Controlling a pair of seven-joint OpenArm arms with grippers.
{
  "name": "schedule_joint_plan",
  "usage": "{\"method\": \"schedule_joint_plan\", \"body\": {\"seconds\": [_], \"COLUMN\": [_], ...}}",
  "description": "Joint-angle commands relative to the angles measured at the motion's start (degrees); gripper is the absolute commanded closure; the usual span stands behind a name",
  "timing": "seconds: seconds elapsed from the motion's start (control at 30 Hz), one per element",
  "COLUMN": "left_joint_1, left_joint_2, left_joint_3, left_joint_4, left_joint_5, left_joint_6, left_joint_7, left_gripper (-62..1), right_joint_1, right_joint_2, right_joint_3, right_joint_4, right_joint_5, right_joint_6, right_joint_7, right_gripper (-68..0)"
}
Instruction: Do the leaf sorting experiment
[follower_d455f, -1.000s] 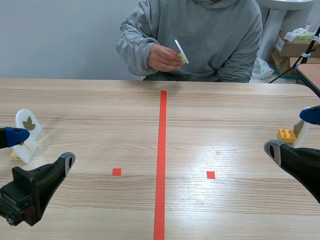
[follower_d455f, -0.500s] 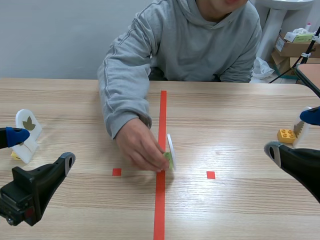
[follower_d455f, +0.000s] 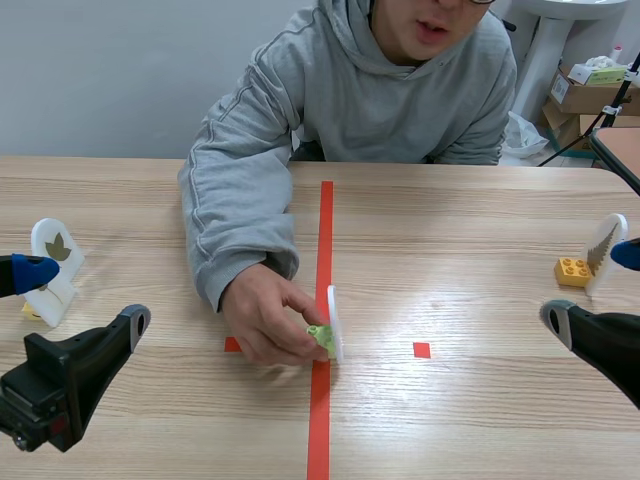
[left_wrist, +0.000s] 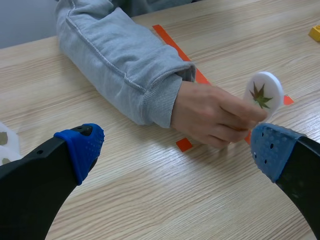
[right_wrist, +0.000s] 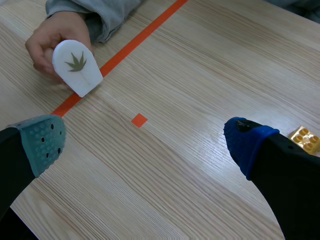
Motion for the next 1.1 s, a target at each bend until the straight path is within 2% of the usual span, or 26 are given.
{"method": "schedule_joint_plan", "body": {"seconds": [0.0,1.07], "left_joint_1": [-0.17,-0.17], "left_joint_2": [-0.17,-0.17], "left_joint_3": [-0.22,-0.22], "left_joint_4": [1.38,1.38], "left_joint_5": [-0.42,-0.42], "left_joint_6": [-0.07,-0.07], "left_joint_7": [-0.83,-0.83], "left_gripper": [-62.3,-62.3], "right_joint_1": [0.55,0.55], "right_joint_2": [0.57,0.57], "right_joint_3": [-0.2,-0.2], "right_joint_4": [0.04,-0.02], "right_joint_5": [0.42,0.46], "right_joint_6": [0.46,0.46], "right_joint_7": [1.07,1.75], "right_gripper": [-67.9,-67.9]}}
